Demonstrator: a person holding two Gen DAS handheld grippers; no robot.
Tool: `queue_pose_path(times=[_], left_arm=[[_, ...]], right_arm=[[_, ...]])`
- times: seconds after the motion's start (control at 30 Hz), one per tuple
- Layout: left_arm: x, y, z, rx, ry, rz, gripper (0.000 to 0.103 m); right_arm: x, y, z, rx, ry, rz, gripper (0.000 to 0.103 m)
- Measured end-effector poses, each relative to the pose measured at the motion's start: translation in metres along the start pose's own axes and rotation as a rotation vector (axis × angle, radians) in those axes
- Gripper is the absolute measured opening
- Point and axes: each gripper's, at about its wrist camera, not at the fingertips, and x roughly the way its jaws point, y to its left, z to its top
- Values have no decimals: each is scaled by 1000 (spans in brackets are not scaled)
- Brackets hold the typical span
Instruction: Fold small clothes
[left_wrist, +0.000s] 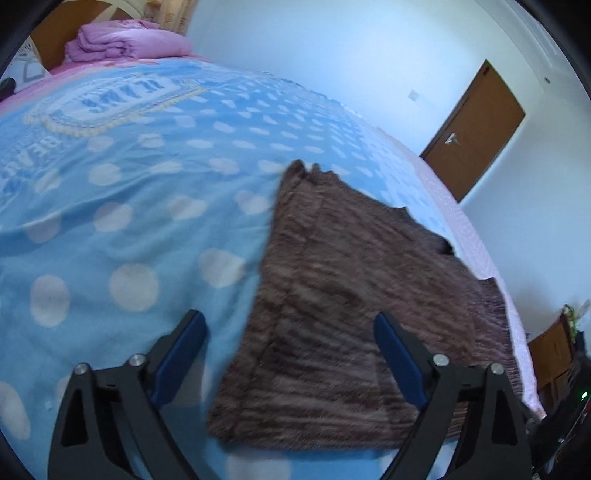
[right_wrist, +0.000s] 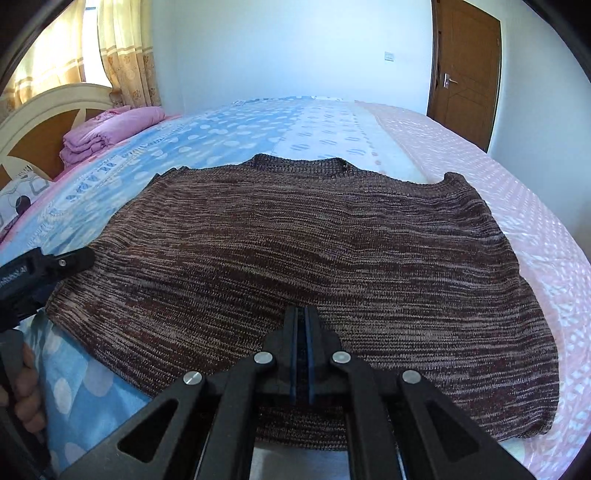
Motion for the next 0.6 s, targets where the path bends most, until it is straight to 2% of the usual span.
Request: queue_pose_path(times=[0.07, 0.13, 0.2, 0.23, 0.27, 0.37, 0.43, 0.53, 0.57, 0.6], left_arm=[[4, 2, 3, -33, -5, -39, 93], [5, 1, 3, -45, -10, -69, 81], [3, -2, 1, -33, -15, -66, 75], [3, -5, 1, -20, -16, -69, 67], [5, -7, 3, -18, -1, -114, 63], [9, -14, 6, -19, 6, -134, 62], [15, -14, 8, -35, 3, -118, 66], [15, -11, 8, -71, -13, -143, 68], [15, -12, 7, -64, -20, -141, 64], [14, -11, 6, -65, -24, -143, 50]], right_arm=[[0, -2, 1, 16, -3, 19, 3], [0, -8, 1, 41, -7, 47, 3], [1, -12, 1, 64, -9, 72, 3], [1, -14, 0, 76, -10, 85, 3], [1, -15, 0, 82, -11, 91, 3], [0, -13, 0, 81, -12, 91, 3], [0, -12, 1, 76, -13, 86, 3], [-1, -13, 0, 75, -14, 85, 3], [-1, -13, 0, 74, -14, 85, 3], [-1, -13, 0, 74, -14, 85, 3]])
